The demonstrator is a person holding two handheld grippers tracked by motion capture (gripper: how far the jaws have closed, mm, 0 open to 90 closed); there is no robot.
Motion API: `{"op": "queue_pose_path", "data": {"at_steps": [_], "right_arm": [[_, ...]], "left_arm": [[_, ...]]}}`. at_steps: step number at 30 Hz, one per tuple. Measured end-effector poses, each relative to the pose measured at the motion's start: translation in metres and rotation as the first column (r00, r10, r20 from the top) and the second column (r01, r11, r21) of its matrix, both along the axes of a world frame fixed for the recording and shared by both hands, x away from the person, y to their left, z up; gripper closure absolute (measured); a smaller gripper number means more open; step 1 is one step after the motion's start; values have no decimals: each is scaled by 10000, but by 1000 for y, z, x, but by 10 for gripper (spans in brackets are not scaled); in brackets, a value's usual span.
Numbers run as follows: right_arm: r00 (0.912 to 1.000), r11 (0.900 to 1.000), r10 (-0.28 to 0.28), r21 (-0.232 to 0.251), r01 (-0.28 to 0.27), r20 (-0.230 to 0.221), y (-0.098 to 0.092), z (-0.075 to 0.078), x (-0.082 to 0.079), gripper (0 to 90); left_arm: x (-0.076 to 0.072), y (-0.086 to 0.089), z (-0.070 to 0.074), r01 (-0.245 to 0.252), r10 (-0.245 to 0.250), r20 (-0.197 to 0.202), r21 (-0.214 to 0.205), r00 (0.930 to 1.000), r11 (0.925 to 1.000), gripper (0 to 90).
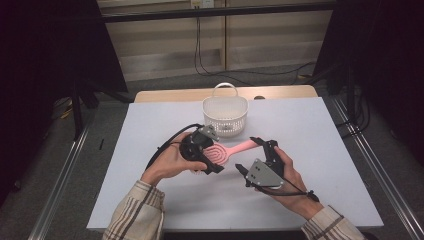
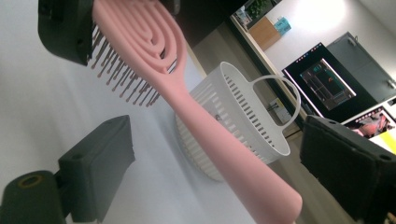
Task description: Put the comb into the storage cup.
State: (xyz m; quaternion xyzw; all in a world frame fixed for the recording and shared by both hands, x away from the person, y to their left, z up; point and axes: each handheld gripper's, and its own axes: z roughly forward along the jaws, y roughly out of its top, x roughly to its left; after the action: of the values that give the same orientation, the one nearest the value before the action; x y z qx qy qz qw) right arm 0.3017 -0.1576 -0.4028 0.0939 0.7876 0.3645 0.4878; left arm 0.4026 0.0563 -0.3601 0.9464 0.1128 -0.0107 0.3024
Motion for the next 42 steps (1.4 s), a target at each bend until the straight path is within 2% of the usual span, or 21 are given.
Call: {"op": "queue_pose_path", "data": {"at_steps": [7,12,18,21,22,24,27,28,30,33,34,37,42], "right_arm": [[9972,9934,111,-1149,-25,740,10,0,-1,138],[9915,9820,190,-1889,56,1285,14,1,1,195],[9884,9723,146,-2327,212,1512,20,-2,0,235],[9853,9639,51,-2632,406,1707,23,-4,1,272],[9866,9641,48,-2627,387,1632,25,-5,1,276],[9823,9582,73,-2822,467,1873,27,-6,1,308],[9782,9552,-80,-2879,689,2075,29,-8,2,343],[9752,9497,-143,-3023,824,2207,29,-8,2,386],[9769,9479,-171,-3074,835,2129,31,-10,2,434],[9718,9457,-198,-3111,945,2351,32,-12,2,466],[9742,9462,-165,-3115,880,2251,33,-12,1,474],[9705,9467,-58,-3114,829,2409,35,-14,-1,509],[9644,9394,46,-3318,864,2643,39,-17,-1,586]], "left_arm": [[-1,1,2,-40,40,6,11,10000,10000,201],[-2,1,2,-24,24,0,7,10000,10000,201],[-2,0,1,-74,74,-9,52,10000,10000,201],[-2,-1,0,-105,105,-20,177,9999,9998,201],[-2,-2,0,-107,107,-36,179,9999,9998,201],[-2,-2,0,-107,108,-20,195,9999,9998,201],[-2,-2,0,-111,112,-62,161,9999,9998,201],[-2,-2,0,-100,102,-63,180,9999,9998,201],[-2,-2,0,-64,66,-65,288,10000,9996,201],[-2,-2,0,-125,127,-92,271,9999,9996,201],[-1,-1,0,-81,84,-99,287,9999,9996,201],[-2,-1,1,-101,105,-155,221,9998,9997,201],[-2,-3,2,-71,74,-156,205,9999,9998,201]]}}
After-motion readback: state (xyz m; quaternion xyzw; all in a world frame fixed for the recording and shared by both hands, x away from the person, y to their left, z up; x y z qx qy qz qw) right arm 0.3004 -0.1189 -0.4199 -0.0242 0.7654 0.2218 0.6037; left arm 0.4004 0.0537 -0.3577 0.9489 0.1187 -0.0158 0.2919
